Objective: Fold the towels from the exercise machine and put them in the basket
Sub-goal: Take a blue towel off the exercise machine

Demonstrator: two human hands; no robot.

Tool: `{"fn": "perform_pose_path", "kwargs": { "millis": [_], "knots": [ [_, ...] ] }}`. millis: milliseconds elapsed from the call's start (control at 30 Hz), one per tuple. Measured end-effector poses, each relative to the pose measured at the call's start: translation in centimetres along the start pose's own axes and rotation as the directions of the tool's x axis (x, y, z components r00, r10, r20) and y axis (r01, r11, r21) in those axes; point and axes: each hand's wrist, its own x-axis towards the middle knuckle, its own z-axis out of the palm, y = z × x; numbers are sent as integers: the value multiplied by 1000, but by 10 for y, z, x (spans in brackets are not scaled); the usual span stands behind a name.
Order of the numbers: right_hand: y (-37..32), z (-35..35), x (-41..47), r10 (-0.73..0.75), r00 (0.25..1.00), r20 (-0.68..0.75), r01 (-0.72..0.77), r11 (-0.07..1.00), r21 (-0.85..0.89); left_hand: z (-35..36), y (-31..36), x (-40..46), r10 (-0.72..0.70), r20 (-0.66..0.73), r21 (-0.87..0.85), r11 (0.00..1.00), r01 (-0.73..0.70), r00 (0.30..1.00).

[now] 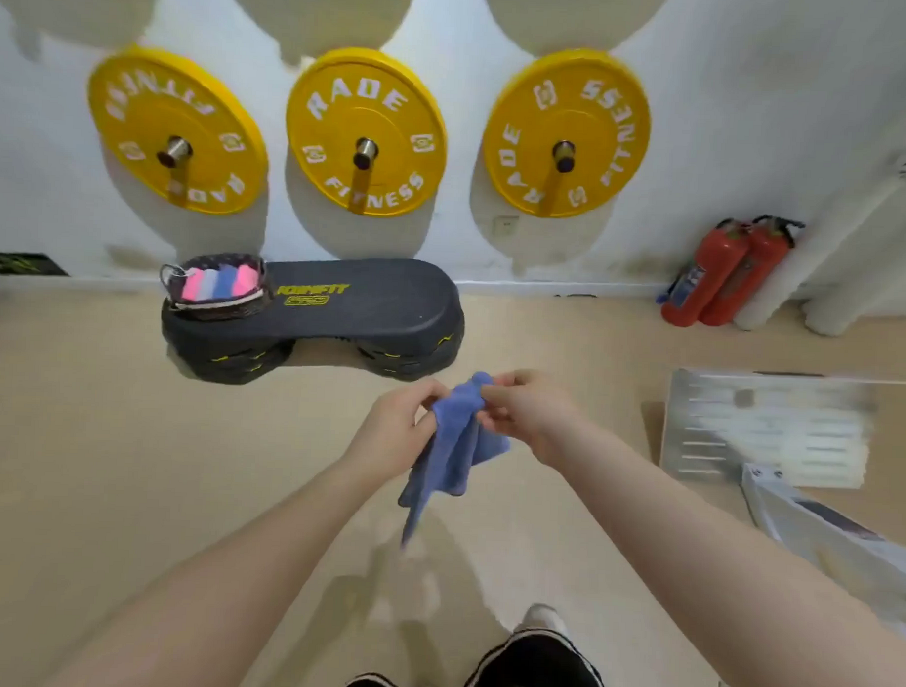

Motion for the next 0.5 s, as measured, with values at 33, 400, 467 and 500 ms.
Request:
{"fn": "perform_pose_path", "kwargs": {
  "millis": [33,400,467,500],
  "knots": [
    [-6,18,8,-40,999,-14,39,997,-68,-17,-11,3,-49,-28,-22,999,48,998],
    [-76,156,140,-289,840,460,531,618,-580,-155,-112,108,-313,51,366,889,274,948],
    [-99,177,170,-269,798,540,586,557,-589,-180,-121,137,-369,92,416,858,301,925],
    [-112,186,185,-266,780,567,611,522,-596,-192,-125,152,-390,104,419,851,316,915]
  ]
}}
